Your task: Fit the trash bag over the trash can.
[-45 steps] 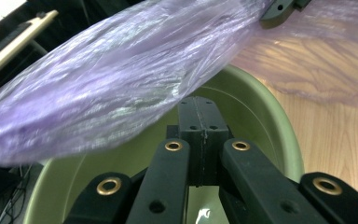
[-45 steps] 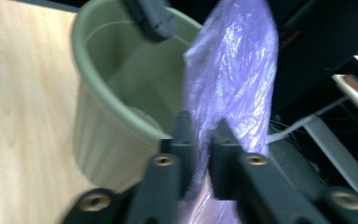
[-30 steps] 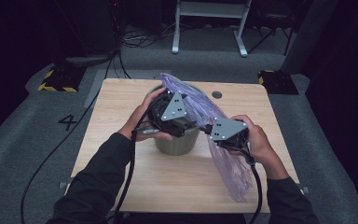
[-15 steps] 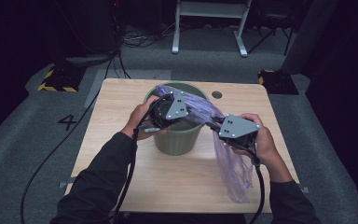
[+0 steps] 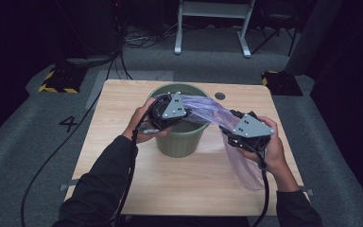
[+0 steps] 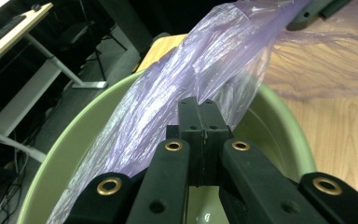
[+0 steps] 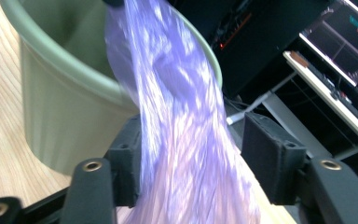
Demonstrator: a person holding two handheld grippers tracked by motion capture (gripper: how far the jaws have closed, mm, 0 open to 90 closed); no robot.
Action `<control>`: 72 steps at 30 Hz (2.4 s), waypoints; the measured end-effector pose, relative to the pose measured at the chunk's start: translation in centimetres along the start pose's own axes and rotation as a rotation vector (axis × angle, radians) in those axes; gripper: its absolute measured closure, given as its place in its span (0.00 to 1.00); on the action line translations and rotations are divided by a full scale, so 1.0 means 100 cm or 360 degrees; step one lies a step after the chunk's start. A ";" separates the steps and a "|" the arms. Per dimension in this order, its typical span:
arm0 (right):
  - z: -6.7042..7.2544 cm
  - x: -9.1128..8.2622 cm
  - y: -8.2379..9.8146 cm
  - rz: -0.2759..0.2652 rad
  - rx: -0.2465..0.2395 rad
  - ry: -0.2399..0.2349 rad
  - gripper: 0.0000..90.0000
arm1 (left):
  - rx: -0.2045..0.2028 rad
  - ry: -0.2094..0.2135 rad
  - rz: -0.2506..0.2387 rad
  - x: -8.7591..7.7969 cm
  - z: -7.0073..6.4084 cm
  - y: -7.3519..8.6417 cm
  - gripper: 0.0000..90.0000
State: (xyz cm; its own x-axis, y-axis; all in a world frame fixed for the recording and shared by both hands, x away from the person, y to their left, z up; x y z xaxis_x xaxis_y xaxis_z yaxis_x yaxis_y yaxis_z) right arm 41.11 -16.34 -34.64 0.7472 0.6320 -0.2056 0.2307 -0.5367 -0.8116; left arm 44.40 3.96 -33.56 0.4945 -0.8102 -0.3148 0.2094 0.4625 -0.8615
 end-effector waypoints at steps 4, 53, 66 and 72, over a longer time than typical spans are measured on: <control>-0.002 -0.001 0.010 0.0050 0.0009 0.0029 0.42 | -0.0025 -0.0003 -0.0017 -0.002 0.003 0.001 1.00; 0.005 0.036 -0.046 -0.0082 -0.0336 0.0044 0.95 | -0.0087 -0.0007 0.0003 0.013 0.001 -0.010 0.79; 0.006 0.023 -0.029 -0.0094 -0.0096 0.0034 0.42 | -0.0068 -0.0044 0.0014 0.007 0.002 -0.001 1.00; -0.002 0.008 -0.012 -0.0070 0.0006 0.0032 0.33 | -0.0090 -0.0053 0.0022 0.005 0.005 0.007 1.00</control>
State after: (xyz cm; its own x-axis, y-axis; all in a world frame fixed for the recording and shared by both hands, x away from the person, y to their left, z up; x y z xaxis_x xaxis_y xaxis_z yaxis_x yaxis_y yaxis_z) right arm 41.49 -15.29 -33.69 0.7488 0.6435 -0.1587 0.2610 -0.5064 -0.8218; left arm 45.19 4.08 -34.14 0.5252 -0.7908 -0.3144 0.1549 0.4521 -0.8784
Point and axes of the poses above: each handheld gripper's, and its own axes: x roughly forward along the jaws, y roughly out of its underside, z roughly to its left, the point moved 6 cm from there along x, roughly forward along the jaws, and after that the axes turned 14 degrees about -z, right-handed, at the moved point
